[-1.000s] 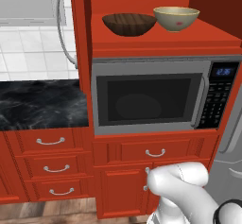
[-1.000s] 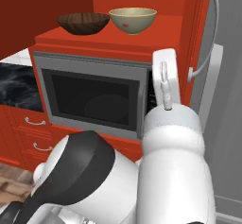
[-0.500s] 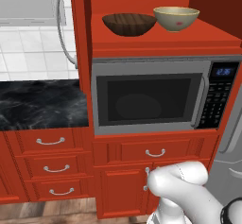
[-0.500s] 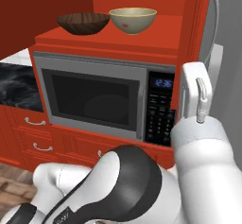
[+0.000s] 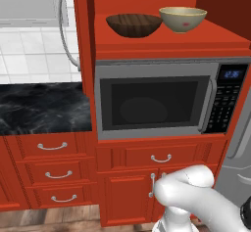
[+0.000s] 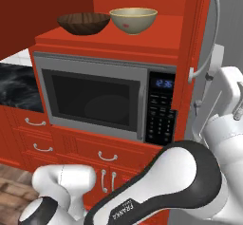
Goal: Open the cabinet. Pick the bowls from the counter and place them in the cabinet. Then close the cabinet.
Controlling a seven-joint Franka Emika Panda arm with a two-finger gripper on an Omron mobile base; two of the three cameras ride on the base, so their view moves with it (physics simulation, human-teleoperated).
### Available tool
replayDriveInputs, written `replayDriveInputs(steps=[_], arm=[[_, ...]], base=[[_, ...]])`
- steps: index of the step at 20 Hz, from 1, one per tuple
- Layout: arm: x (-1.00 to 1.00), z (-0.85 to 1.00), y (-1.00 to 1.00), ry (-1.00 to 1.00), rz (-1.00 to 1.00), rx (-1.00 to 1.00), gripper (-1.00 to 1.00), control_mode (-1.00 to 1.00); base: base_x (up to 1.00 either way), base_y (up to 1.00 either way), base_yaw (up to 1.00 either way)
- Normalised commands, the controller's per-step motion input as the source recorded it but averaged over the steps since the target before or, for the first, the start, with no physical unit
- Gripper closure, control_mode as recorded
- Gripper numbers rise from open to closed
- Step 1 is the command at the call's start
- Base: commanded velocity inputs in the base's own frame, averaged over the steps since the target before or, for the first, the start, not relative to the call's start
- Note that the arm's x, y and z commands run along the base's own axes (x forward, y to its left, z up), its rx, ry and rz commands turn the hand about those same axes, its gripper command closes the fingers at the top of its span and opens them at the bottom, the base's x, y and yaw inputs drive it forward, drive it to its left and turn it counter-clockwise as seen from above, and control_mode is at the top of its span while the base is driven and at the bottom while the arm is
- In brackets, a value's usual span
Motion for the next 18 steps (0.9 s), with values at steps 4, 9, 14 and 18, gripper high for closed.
replayDriveInputs(steps=[4,9,14,18], arm=[[0.36,-0.11,-0.33,0.00,0.18,0.07,-1.00,-1.00],[0.28,0.00,-0.06,-0.05,0.19,0.05,-1.00,-1.00],[0.30,0.00,-0.01,-0.08,0.19,0.05,-1.00,-1.00],[0.25,0.00,0.14,-0.09,0.18,0.02,-1.00,-1.00]], base=[[0.00,0.00,0.00],[0.00,0.00,0.00],[0.00,0.00,0.00],[0.00,0.00,0.00]])
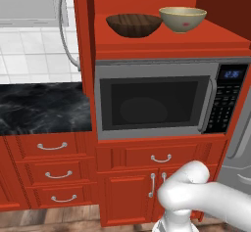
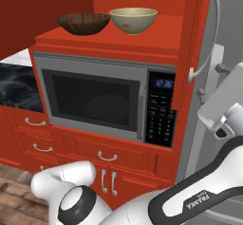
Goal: Open the cabinet. Pick the bowls from the counter and place them in the cabinet. Then close the cabinet.
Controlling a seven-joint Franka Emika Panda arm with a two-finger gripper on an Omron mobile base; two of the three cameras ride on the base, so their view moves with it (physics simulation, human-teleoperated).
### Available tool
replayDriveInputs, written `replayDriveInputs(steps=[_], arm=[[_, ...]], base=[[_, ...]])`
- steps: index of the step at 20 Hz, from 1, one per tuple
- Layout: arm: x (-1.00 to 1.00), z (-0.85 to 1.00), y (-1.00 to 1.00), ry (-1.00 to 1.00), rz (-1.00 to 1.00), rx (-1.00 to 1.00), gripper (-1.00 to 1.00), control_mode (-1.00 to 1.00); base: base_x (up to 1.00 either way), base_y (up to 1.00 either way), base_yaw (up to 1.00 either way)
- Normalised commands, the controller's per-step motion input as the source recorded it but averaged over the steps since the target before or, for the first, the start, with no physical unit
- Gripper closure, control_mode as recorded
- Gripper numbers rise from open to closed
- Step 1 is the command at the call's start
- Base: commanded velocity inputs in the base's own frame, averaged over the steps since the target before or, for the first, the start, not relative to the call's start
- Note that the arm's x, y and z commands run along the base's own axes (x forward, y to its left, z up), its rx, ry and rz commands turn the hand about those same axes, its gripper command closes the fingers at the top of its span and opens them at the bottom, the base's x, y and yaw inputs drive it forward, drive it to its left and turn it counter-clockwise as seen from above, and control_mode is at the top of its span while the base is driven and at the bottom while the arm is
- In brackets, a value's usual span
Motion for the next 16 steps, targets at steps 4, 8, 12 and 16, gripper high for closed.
replayDriveInputs(steps=[4,8,12,16], arm=[[0.11,0.00,0.33,-0.10,0.17,0.01,-1.00,-1.00],[-0.13,0.00,0.37,-0.15,0.19,0.05,-1.00,-1.00],[-0.36,0.00,0.68,-0.21,0.20,0.04,-1.00,-1.00],[-0.16,0.08,0.99,-0.25,0.19,0.00,-1.00,-1.00]], base=[[0.00,0.00,0.00],[0.00,0.00,0.00],[0.00,0.00,0.00],[0.00,0.00,0.00]])
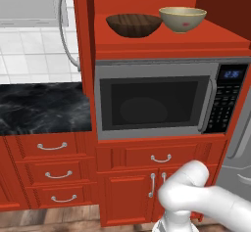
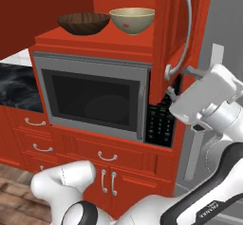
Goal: Open the cabinet. Pick the bowls from the counter and place them in the cabinet. Then close the cabinet.
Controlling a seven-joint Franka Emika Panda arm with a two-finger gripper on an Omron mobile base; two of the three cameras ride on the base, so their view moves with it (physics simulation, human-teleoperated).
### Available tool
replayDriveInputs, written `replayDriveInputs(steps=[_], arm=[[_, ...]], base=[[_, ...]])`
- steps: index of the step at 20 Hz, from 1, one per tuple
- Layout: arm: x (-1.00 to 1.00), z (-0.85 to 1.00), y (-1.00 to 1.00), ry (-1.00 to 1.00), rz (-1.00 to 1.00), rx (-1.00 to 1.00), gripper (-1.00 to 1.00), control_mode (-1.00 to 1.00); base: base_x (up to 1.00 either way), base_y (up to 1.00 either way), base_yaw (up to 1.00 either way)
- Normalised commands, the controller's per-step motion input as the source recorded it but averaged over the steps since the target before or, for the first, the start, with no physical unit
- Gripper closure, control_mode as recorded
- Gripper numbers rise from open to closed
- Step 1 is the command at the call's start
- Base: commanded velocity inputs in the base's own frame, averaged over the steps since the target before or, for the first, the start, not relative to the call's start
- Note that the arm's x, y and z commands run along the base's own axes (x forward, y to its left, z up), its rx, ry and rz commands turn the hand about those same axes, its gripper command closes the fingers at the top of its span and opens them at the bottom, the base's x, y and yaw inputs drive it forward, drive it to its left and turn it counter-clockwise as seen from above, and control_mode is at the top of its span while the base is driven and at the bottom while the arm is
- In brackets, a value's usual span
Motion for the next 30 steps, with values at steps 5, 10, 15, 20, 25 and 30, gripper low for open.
replayDriveInputs(steps=[5,10,15,20,25,30], arm=[[0.00,0.32,1.00,-0.29,0.06,-0.09,-1.00,-1.00],[0.00,0.26,1.00,-0.24,-0.14,-0.17,-1.00,-1.00],[0.09,0.01,1.00,-0.34,-0.30,-0.02,-1.00,-1.00],[0.58,0.00,1.00,-0.40,-0.41,0.00,-1.00,-1.00],[0.95,0.00,0.95,-0.32,-0.51,0.00,-1.00,-1.00],[1.00,0.00,0.39,-0.08,-0.43,0.01,-1.00,-1.00]], base=[[0.00,0.00,0.00],[0.00,0.00,0.00],[0.00,0.00,0.00],[0.00,0.00,0.00],[0.00,0.00,0.00],[0.00,0.00,0.00]])
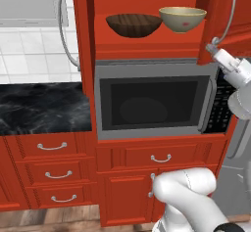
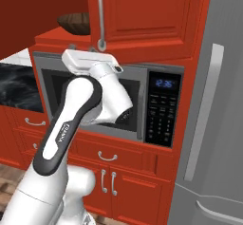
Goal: Open the cabinet. Pick the bowls from the counter and place them in the cabinet. Then close the cabinet.
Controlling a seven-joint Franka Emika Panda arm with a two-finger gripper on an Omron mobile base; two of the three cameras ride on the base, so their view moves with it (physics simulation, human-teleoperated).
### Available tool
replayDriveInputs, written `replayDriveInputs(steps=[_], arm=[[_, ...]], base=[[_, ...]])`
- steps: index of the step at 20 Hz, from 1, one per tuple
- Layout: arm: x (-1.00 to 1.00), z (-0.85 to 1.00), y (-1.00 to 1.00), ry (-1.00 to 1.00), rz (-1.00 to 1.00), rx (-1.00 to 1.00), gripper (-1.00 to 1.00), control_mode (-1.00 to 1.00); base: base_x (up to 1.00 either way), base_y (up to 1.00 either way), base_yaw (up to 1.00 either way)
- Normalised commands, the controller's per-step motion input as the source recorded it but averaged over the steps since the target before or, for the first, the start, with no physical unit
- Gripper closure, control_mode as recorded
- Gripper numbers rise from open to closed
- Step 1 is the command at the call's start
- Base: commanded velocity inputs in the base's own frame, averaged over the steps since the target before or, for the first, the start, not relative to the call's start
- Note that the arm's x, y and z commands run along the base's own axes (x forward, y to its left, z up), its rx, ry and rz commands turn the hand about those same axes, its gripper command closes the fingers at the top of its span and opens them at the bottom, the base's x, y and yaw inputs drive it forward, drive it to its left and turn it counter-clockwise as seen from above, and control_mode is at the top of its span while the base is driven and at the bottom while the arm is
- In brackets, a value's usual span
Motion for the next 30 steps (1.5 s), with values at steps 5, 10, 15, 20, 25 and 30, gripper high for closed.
replayDriveInputs(steps=[5,10,15,20,25,30], arm=[[1.00,0.20,0.01,0.01,-0.32,0.03,-1.00,-1.00],[1.00,0.69,-0.26,0.20,-0.21,0.08,-1.00,-1.00],[1.00,0.34,-0.45,0.24,-0.14,0.07,-1.00,-1.00],[1.00,-0.08,-0.60,0.06,-0.01,0.09,-1.00,-1.00],[0.44,0.00,-0.52,-0.07,0.03,0.09,-1.00,-1.00],[-0.44,0.41,-0.17,-0.17,0.02,0.03,-1.00,-1.00]], base=[[0.00,0.00,0.00],[0.00,0.00,0.00],[0.00,0.00,0.00],[0.00,0.00,0.00],[0.00,0.00,0.00],[0.00,0.00,0.00]])
